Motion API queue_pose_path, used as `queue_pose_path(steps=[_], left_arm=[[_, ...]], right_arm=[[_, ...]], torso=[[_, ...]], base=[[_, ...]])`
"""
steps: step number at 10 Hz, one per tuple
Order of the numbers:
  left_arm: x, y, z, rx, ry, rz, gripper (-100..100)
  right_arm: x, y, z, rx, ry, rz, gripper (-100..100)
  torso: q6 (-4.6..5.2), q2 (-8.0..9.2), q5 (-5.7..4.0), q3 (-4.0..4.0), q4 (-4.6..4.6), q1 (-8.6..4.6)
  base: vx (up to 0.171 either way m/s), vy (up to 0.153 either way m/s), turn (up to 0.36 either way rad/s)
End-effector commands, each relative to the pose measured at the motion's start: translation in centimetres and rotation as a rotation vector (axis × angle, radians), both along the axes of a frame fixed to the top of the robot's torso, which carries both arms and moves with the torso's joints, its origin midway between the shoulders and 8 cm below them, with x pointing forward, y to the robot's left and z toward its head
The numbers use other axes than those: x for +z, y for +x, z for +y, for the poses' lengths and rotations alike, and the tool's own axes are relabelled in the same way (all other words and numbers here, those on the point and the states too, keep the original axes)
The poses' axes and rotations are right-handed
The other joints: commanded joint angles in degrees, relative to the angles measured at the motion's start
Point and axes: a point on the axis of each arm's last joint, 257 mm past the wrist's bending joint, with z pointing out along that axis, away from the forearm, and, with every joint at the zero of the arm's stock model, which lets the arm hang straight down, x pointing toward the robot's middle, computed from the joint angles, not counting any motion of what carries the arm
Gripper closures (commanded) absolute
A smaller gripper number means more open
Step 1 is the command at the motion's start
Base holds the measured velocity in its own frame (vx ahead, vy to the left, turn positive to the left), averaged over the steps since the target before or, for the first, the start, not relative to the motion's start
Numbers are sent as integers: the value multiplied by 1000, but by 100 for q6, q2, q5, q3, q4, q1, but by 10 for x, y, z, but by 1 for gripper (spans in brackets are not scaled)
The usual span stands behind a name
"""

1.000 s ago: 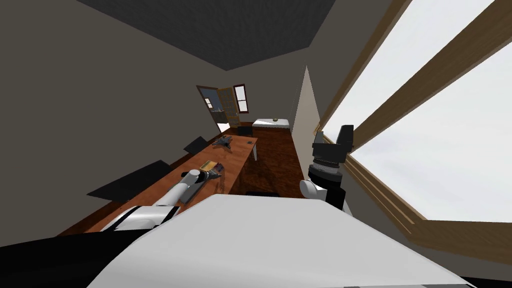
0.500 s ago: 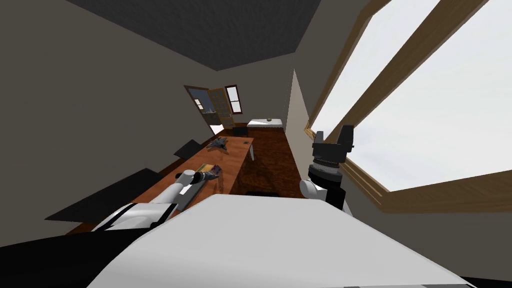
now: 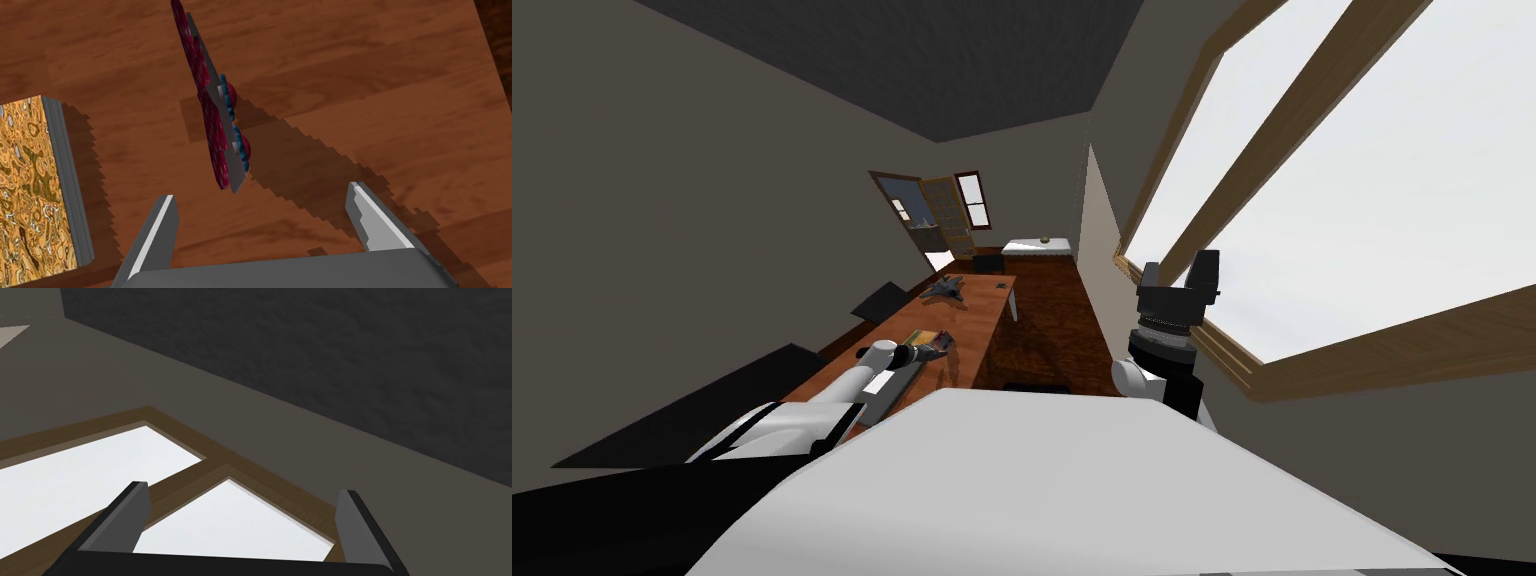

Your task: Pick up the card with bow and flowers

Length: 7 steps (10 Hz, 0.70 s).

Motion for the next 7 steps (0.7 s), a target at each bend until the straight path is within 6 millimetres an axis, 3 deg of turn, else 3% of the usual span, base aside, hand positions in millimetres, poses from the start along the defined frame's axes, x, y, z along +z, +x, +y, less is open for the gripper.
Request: queue_pose_path(steps=[1,3,4,6,7], left_arm=[[-3,23,-19,15,-25,-21,-100],[-6,19,-16,-1,-1,-2,-100],[-7,43,-38,15,-34,-28,-100],[-12,37,-33,-4,-2,-4,-100],[-13,59,-56,12,-37,-25,-100]], right_arm=[[0,0,0,0,0,0,0],[0,0,0,0,0,0,0],[0,0,0,0,0,0,0],[0,0,0,0,0,0,0],[0,0,0,0,0,0,0]], torso=[[0,0,0,0,0,0],[0,12,4,6,2,21],[0,7,4,4,2,15],[-1,12,4,7,3,20],[0,5,3,3,1,11]], base=[[-45,48,104],[-39,57,17],[-50,67,84],[-34,45,27],[-39,75,111]])
